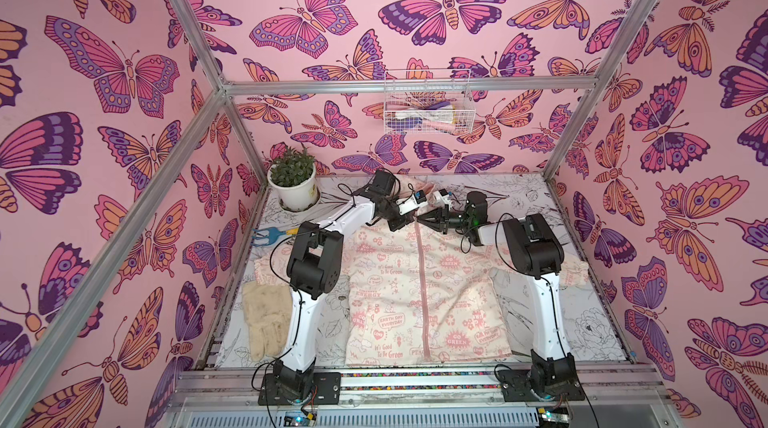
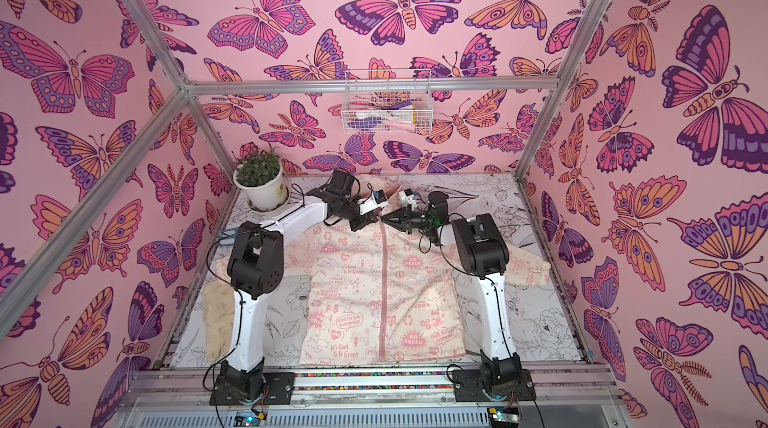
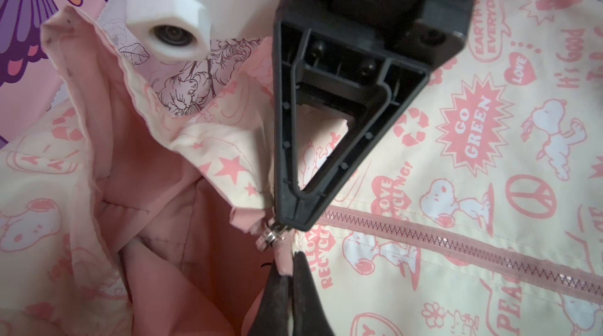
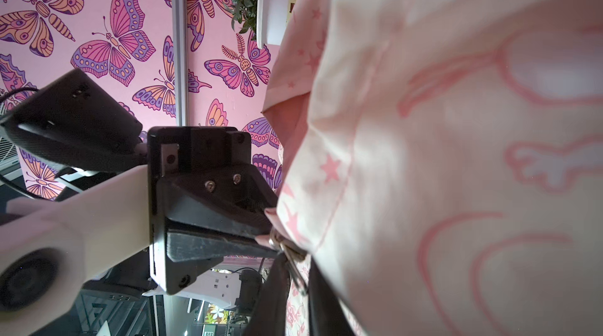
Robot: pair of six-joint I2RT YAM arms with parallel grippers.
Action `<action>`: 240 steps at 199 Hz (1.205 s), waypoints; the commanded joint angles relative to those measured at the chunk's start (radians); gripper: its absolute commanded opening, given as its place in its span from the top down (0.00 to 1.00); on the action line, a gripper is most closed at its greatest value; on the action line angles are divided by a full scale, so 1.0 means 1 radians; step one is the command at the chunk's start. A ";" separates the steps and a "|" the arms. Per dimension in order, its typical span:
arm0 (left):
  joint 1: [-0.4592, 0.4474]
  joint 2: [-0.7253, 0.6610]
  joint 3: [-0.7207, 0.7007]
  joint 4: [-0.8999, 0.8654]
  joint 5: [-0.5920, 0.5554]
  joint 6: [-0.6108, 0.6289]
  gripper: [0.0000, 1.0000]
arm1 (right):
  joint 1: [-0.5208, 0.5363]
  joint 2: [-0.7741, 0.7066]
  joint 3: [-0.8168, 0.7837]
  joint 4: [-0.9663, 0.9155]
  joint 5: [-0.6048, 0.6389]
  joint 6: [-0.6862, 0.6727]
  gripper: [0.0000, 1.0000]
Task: Unzip the jacket
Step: Unzip the zipper on the jacket.
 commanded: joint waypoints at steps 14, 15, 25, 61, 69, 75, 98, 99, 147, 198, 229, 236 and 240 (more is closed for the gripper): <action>-0.003 -0.009 -0.004 -0.009 0.015 -0.004 1.00 | -0.002 0.010 0.013 0.049 0.004 0.032 0.85; -0.003 -0.009 -0.004 -0.009 0.014 -0.004 1.00 | -0.002 0.009 0.014 0.048 0.004 0.032 0.85; -0.003 -0.008 -0.003 -0.008 0.016 -0.004 1.00 | -0.002 0.012 0.018 0.047 0.004 0.035 0.85; -0.003 -0.010 0.001 -0.005 0.017 -0.018 1.00 | -0.002 0.016 0.019 0.025 0.026 0.034 0.92; -0.003 -0.009 0.006 -0.005 0.015 -0.030 1.00 | -0.003 0.013 0.014 0.016 0.037 0.031 0.97; -0.003 -0.008 0.012 -0.004 0.014 -0.042 1.00 | -0.003 0.011 0.007 0.008 0.051 0.029 1.00; -0.003 -0.002 0.042 -0.003 -0.008 -0.092 1.00 | -0.005 -0.017 -0.030 -0.077 0.132 -0.011 1.00; -0.003 -0.002 0.044 -0.003 -0.009 -0.094 1.00 | -0.004 -0.019 -0.032 -0.081 0.136 -0.014 1.00; 0.006 0.051 0.191 0.002 -0.105 -0.273 1.00 | -0.003 -0.137 -0.177 -0.184 0.371 -0.062 1.00; 0.008 0.140 0.343 0.004 -0.279 -0.332 1.00 | 0.014 -0.197 -0.307 -0.275 0.502 -0.025 1.00; 0.007 0.200 0.386 -0.020 -0.337 -0.300 1.00 | 0.055 -0.285 -0.385 -0.450 0.572 -0.149 1.00; 0.006 0.211 0.394 -0.031 -0.335 -0.293 1.00 | 0.063 -0.304 -0.393 -0.513 0.584 -0.170 1.00; 0.006 0.217 0.397 -0.037 -0.336 -0.291 1.00 | 0.068 -0.313 -0.392 -0.546 0.597 -0.185 1.00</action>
